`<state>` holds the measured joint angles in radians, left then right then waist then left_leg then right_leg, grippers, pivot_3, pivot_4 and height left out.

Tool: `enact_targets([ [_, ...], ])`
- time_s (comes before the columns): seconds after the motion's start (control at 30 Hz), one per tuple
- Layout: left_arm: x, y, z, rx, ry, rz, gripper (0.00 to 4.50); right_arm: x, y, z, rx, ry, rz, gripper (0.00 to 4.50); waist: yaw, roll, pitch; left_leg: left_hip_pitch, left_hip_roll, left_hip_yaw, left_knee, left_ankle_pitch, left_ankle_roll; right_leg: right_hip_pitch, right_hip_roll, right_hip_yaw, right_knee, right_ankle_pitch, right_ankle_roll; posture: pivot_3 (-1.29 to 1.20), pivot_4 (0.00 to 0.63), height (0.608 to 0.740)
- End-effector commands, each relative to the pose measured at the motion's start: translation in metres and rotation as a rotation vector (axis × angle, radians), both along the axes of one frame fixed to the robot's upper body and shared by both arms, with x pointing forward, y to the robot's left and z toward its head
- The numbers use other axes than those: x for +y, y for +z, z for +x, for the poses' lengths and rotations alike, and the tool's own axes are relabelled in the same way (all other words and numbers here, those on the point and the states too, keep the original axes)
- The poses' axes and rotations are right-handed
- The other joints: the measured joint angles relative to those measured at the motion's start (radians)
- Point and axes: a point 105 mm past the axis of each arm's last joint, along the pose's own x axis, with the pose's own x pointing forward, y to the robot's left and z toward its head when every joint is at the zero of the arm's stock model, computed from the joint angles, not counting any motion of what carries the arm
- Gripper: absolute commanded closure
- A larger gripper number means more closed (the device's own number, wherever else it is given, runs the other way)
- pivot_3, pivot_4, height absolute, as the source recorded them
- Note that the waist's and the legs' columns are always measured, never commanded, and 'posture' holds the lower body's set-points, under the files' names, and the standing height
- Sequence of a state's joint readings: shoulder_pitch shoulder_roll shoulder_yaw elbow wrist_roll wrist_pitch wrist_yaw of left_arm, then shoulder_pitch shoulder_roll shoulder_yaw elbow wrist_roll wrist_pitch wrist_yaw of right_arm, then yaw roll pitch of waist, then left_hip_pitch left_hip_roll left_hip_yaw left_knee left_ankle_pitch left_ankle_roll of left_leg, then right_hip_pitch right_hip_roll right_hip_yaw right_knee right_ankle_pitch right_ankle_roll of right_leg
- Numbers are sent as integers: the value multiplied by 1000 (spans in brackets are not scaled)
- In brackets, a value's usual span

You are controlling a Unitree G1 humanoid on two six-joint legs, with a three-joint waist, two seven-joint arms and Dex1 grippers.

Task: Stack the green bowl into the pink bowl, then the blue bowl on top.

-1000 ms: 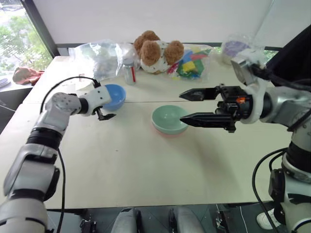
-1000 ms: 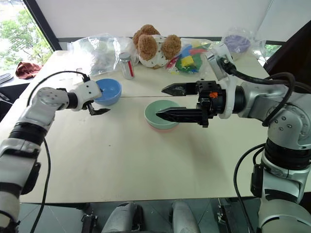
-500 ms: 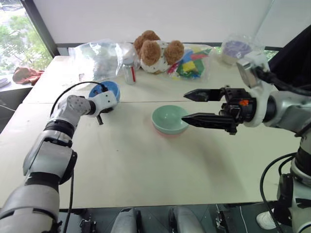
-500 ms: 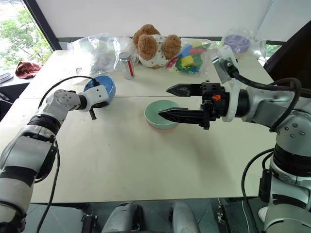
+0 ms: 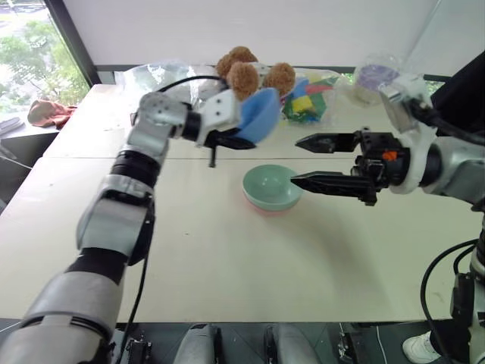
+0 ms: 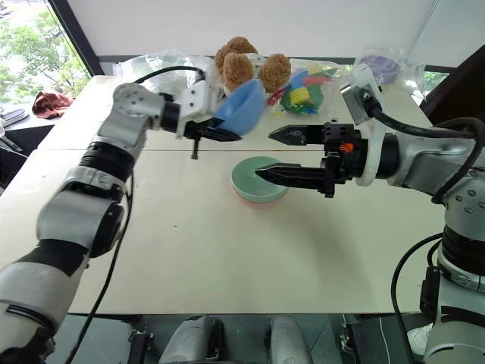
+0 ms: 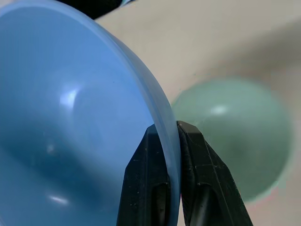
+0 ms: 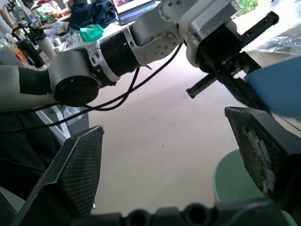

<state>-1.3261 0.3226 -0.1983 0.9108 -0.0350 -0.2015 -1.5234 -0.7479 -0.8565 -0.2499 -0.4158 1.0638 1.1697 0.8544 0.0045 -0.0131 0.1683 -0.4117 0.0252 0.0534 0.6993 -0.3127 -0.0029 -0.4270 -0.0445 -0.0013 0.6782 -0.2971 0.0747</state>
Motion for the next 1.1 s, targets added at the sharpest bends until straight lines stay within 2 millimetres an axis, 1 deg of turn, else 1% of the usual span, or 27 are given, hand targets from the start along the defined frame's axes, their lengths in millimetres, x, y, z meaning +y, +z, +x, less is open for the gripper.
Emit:
enact_targets([
  [0.03,-8,8,-11,-22,-97,54,4475,-3,7,-3,-52,-15,-3,0,-7,0,0,1,0,0,0,0,0,0,0,0,0,0,0,0,150,740],
  [0.17,-19,-2,-13,-15,-136,134,4475,-7,6,-5,-57,-45,-10,0,-15,0,0,1,1,-1,0,0,0,0,1,0,1,0,0,0,150,740],
  [0.27,-19,-8,-15,-10,-147,192,4475,-9,4,-6,-59,-62,-12,0,-16,0,0,1,1,0,0,0,0,0,1,1,1,0,0,0,150,740],
  [0.4,-15,-17,-18,-6,-167,270,4475,-10,3,-7,-60,-76,-14,0,-17,0,0,1,1,-1,0,0,0,0,0,1,1,0,0,0,150,740],
  [0.53,-8,-30,-15,-39,-169,368,4475,-9,2,-7,-61,-79,-8,0,-15,0,0,1,1,-1,0,0,0,0,-1,2,1,0,0,0,150,740],
  [0.73,-3,-37,-16,-37,-179,411,4475,-9,-1,-7,-59,-86,-9,0,-14,0,0,0,0,-1,0,0,0,0,0,2,0,0,0,0,150,740],
  [0.8,-3,-37,-15,-38,-174,416,3700,-8,-1,-8,-59,-86,-8,0,-15,0,0,0,0,-1,0,0,0,0,0,2,0,0,0,0,150,740],
  [0.83,-2,-38,-15,-39,-173,419,3512,-8,-1,-8,-59,-86,-8,0,-15,0,0,0,1,-1,0,0,0,0,0,2,0,0,0,0,150,740],
  [0.87,-2,-37,-15,-39,-172,418,3132,-8,-1,-8,-59,-86,-7,0,-15,0,0,0,0,-1,0,0,0,0,0,2,0,0,0,0,150,740],
  [0.93,-2,-36,-15,-38,-171,410,2115,-8,-2,-7,-59,-87,-9,0,-15,0,0,0,0,-1,0,0,0,0,0,2,0,0,0,0,150,740],
  [0.97,-2,-34,-15,-36,-168,401,1527,-8,-2,-7,-59,-87,-9,0,-15,0,0,0,0,-1,0,0,0,0,0,2,0,0,0,0,150,740],
  [1.07,0,-24,-15,-18,-150,355,168,-8,-2,-6,-59,-86,-10,0,-15,0,0,0,1,-1,0,0,0,0,0,2,0,0,0,0,150,740],
  [1.1,2,-19,-15,-13,-141,335,73,-8,-2,-7,-59,-85,-11,0,-16,0,0,0,1,-1,0,0,0,0,0,2,0,0,0,0,150,740],
])
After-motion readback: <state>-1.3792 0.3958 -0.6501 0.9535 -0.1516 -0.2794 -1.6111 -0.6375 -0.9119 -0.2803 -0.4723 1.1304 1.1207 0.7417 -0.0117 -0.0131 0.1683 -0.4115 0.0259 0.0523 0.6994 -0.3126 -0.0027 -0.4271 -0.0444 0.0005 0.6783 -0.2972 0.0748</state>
